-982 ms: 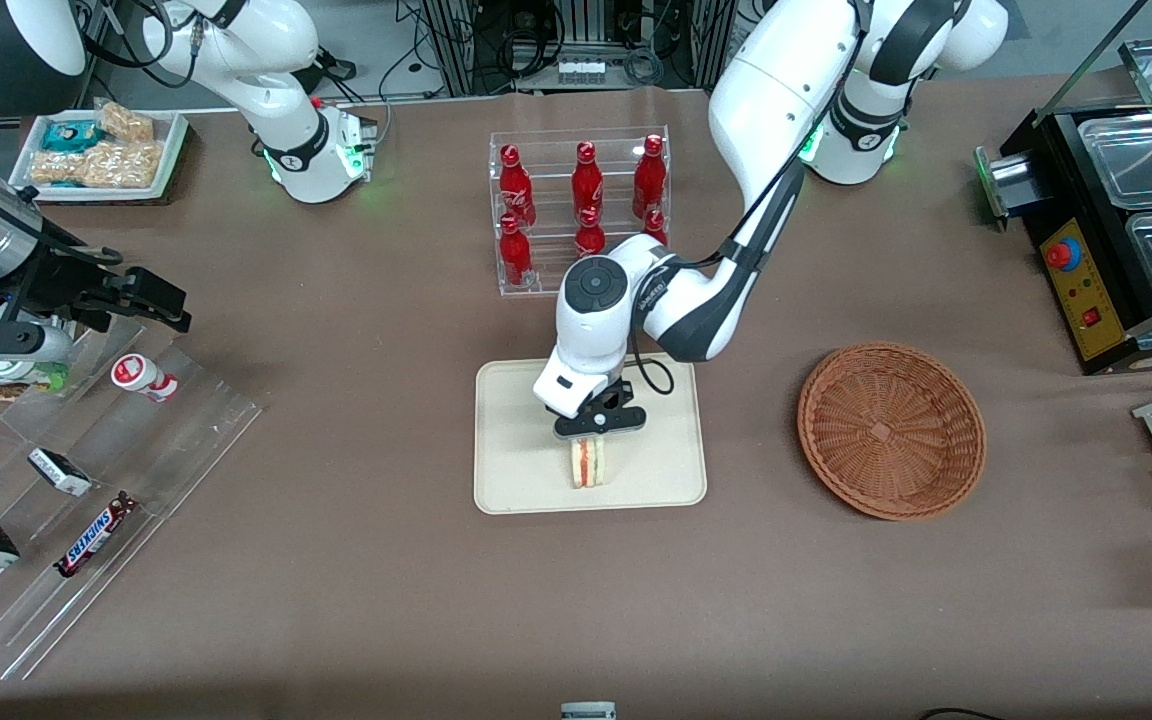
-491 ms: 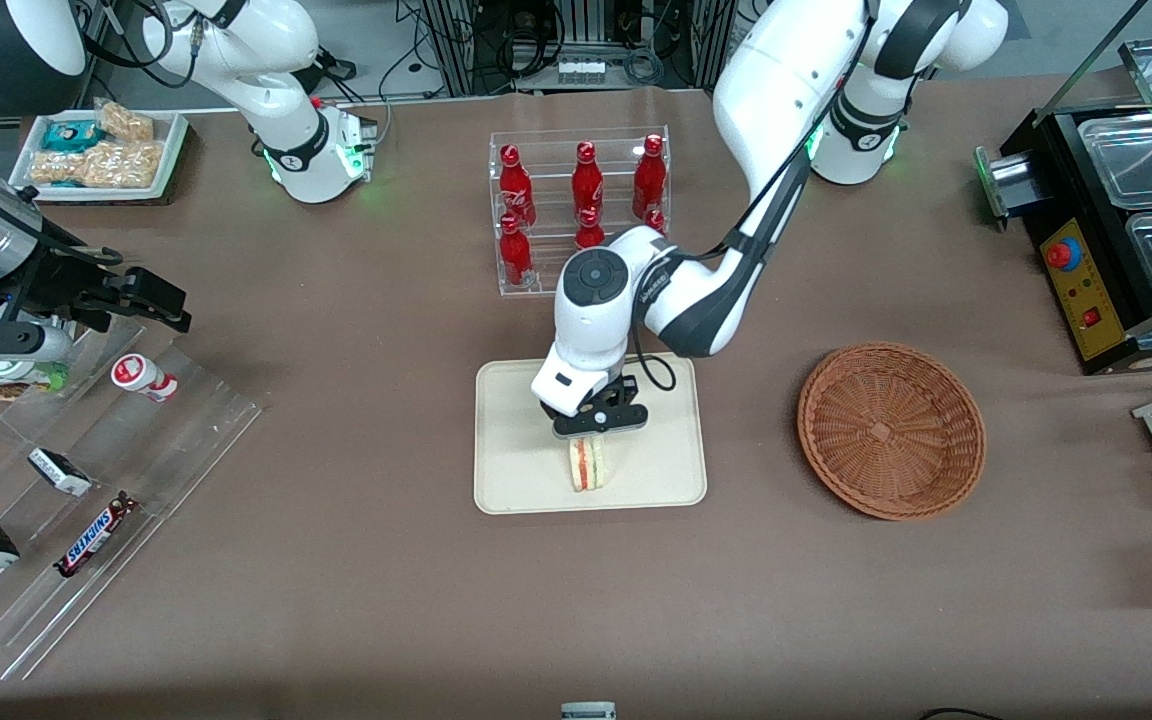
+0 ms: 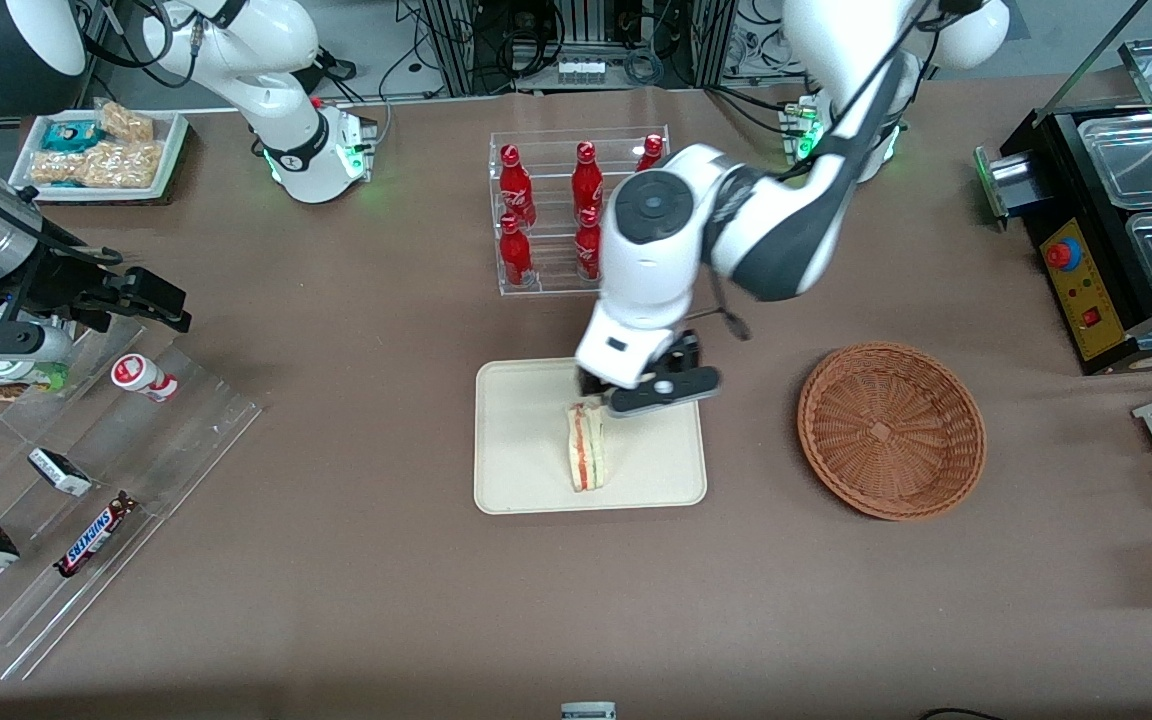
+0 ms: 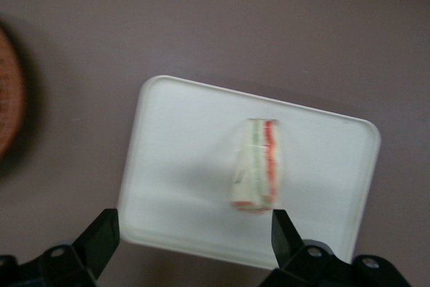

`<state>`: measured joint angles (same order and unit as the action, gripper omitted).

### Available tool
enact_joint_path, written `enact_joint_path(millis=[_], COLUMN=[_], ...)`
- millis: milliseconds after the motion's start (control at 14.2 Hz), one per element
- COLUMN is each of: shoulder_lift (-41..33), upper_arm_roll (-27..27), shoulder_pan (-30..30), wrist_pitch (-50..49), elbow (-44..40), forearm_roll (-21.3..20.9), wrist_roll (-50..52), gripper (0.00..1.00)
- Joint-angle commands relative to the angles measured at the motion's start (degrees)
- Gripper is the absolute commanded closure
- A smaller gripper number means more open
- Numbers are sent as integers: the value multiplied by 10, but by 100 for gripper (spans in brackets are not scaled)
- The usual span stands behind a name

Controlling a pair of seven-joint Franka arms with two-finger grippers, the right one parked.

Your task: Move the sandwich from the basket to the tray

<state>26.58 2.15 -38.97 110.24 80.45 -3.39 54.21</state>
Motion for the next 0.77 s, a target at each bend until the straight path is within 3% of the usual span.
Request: enact_joint_path(millis=[0, 421, 702], shoulder_lift=[-35, -157, -209], upper_arm_roll=[-3, -3, -4], shoulder_pan=[51, 177, 254], wrist_pitch=[-43, -56, -134], elbow=[26, 162, 168], forearm_roll=[-1, 5, 8], wrist_roll=[-16, -206, -325], gripper=[0, 0, 0])
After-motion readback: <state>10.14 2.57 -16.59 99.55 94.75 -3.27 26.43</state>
